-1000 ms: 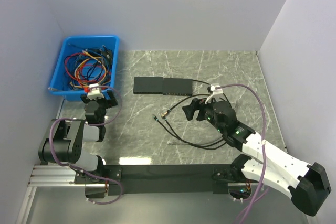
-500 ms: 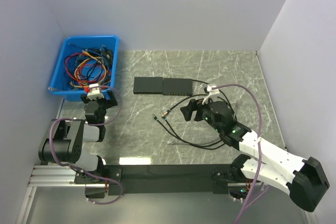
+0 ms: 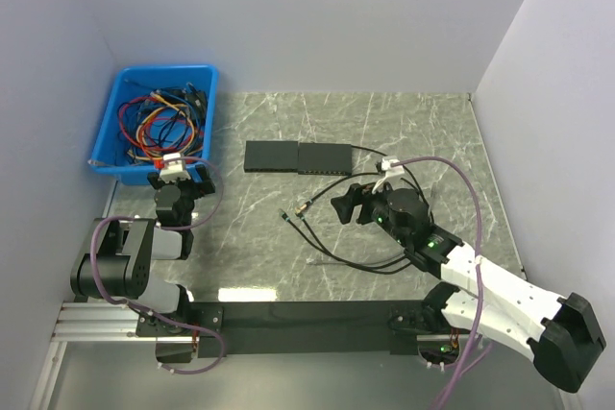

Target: Insert the plug into the switch port

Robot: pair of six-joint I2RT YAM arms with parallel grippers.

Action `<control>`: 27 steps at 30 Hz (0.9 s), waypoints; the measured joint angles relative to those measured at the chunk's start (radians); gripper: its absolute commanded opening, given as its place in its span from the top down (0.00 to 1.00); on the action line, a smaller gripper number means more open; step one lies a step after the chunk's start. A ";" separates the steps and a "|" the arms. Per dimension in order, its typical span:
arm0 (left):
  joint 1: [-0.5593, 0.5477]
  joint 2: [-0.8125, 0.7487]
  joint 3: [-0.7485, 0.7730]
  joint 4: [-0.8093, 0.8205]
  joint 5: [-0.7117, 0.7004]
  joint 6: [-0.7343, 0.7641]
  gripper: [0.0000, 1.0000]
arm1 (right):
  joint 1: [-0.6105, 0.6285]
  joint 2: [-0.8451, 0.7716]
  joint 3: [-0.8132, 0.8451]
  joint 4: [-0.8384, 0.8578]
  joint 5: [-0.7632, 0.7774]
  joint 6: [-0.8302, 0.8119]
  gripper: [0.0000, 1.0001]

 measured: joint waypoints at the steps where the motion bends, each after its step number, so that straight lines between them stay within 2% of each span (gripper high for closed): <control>1: 0.000 0.000 0.000 0.000 0.000 0.000 0.01 | 0.000 0.000 0.000 0.000 0.000 0.000 0.14; 21: 0.000 0.000 0.000 0.000 0.000 0.000 0.01 | 0.005 -0.009 -0.011 -0.006 0.003 0.007 0.14; 27: 0.000 0.000 0.000 0.000 0.000 0.000 0.01 | 0.084 0.103 0.039 -0.052 0.018 -0.002 0.10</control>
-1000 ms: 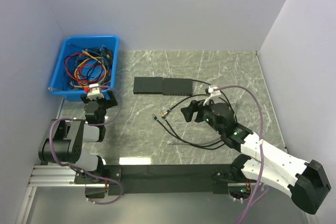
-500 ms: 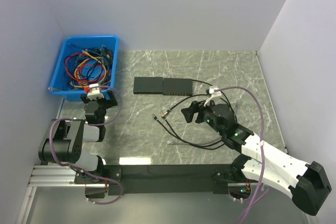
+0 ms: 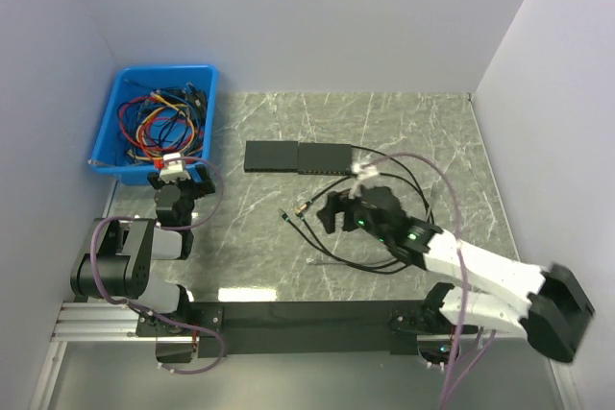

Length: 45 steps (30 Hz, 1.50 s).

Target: Insert the plug into the switch port

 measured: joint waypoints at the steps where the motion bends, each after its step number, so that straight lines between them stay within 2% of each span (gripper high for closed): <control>1: 0.000 0.000 0.000 0.000 0.000 0.000 0.00 | 0.026 0.050 0.040 -0.029 0.010 -0.006 0.10; 5: 0.000 0.000 0.000 0.000 0.000 0.000 0.00 | 0.126 0.287 0.238 -0.125 0.079 -0.024 0.18; 10: 0.000 0.000 0.000 0.000 0.000 0.000 0.01 | 0.208 0.454 0.357 -0.196 0.133 -0.026 0.22; 13: 0.000 0.000 0.000 0.000 0.000 0.000 0.00 | 0.220 0.525 0.405 -0.235 0.150 -0.026 0.30; 19: 0.000 0.000 0.000 0.000 0.000 0.000 0.01 | 0.221 0.680 0.535 -0.285 0.164 -0.037 0.38; 28: 0.000 0.000 0.000 0.000 0.000 0.000 0.01 | 0.227 0.812 0.609 -0.327 0.156 -0.048 0.53; 38: 0.000 0.000 0.000 0.000 0.000 0.000 0.01 | 0.228 0.891 0.634 -0.339 0.149 -0.047 0.56; 44: 0.000 0.000 0.000 0.000 0.000 0.000 0.01 | 0.228 0.916 0.642 -0.338 0.146 -0.044 0.63; 45: 0.000 0.000 0.000 0.000 0.000 0.000 0.00 | 0.228 0.920 0.643 -0.333 0.144 -0.042 0.68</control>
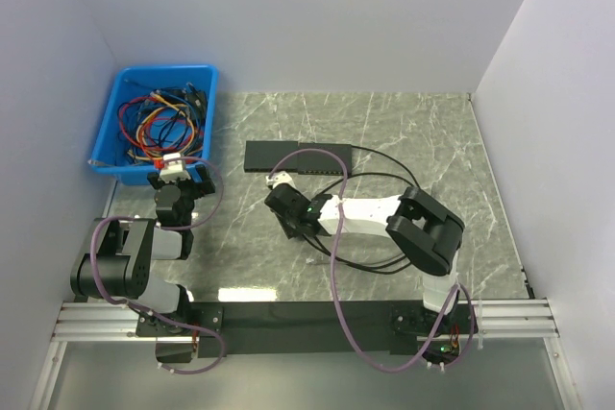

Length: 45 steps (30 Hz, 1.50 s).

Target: Insert the plug into the switch port

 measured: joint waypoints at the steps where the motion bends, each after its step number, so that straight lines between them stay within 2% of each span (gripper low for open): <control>1: 0.000 0.000 0.000 0.000 0.000 0.000 0.00 | 0.000 0.001 0.000 0.004 -0.005 0.000 0.70; 5: 0.000 -0.015 0.005 -0.025 -0.034 -0.013 0.01 | 0.001 0.005 0.000 0.021 -0.025 0.000 0.87; 9: -0.002 -0.117 0.083 -0.261 -0.049 -0.006 0.01 | 0.002 0.002 -0.009 0.037 -0.033 0.002 1.00; 13: -0.009 -0.242 0.107 -0.416 -0.037 -0.046 0.01 | 0.002 -0.024 -0.039 0.045 -0.044 0.006 1.00; 18: -0.008 -0.519 0.192 -0.684 -0.032 -0.231 0.01 | 0.013 -0.098 -0.090 0.023 -0.035 0.007 1.00; 23: -0.008 -0.673 0.258 -0.730 -0.008 -0.346 0.01 | 0.029 -0.224 -0.116 0.011 -0.008 0.007 1.00; 28: -0.008 -0.649 0.167 -0.690 0.022 -0.492 0.00 | 0.037 -0.312 -0.135 0.012 0.024 0.008 1.00; 31: -0.008 -0.603 0.146 -0.727 0.092 -0.552 0.01 | 0.042 -0.364 -0.176 0.009 0.043 0.011 1.00; 35: -0.026 -0.603 0.155 -0.712 0.204 -0.598 0.06 | 0.045 -0.419 -0.212 0.005 0.053 0.018 1.00; 41: -0.287 -0.589 0.211 -0.749 0.225 -0.571 0.07 | 0.052 -0.435 -0.214 0.012 0.063 0.018 1.00; 45: -0.384 -0.538 0.211 -0.749 0.233 -0.573 0.10 | 0.062 -0.435 -0.214 0.012 0.065 0.018 1.00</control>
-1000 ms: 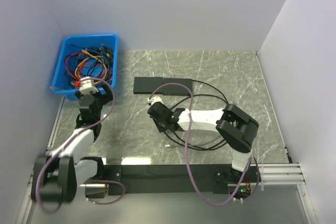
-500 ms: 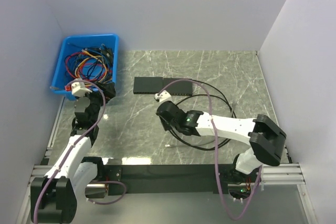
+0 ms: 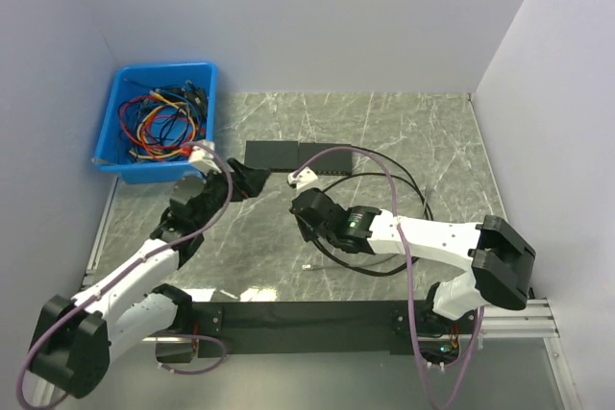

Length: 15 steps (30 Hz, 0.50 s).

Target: Insert the plug into the switch port

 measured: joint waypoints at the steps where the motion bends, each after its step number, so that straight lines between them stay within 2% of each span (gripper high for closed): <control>1: -0.024 0.020 -0.002 0.001 -0.002 0.000 0.11 | 0.003 -0.001 0.000 0.000 0.000 0.000 1.00; 12: -0.258 0.212 -0.003 0.029 -0.021 -0.008 0.21 | 0.045 -0.061 0.018 0.003 0.027 0.003 1.00; 13: -0.275 0.224 -0.003 0.032 -0.026 -0.008 0.30 | 0.046 -0.064 0.018 0.003 0.030 0.004 1.00; 15: -0.298 0.241 -0.003 0.039 -0.039 -0.013 0.38 | 0.047 -0.066 0.019 -0.002 0.039 0.004 1.00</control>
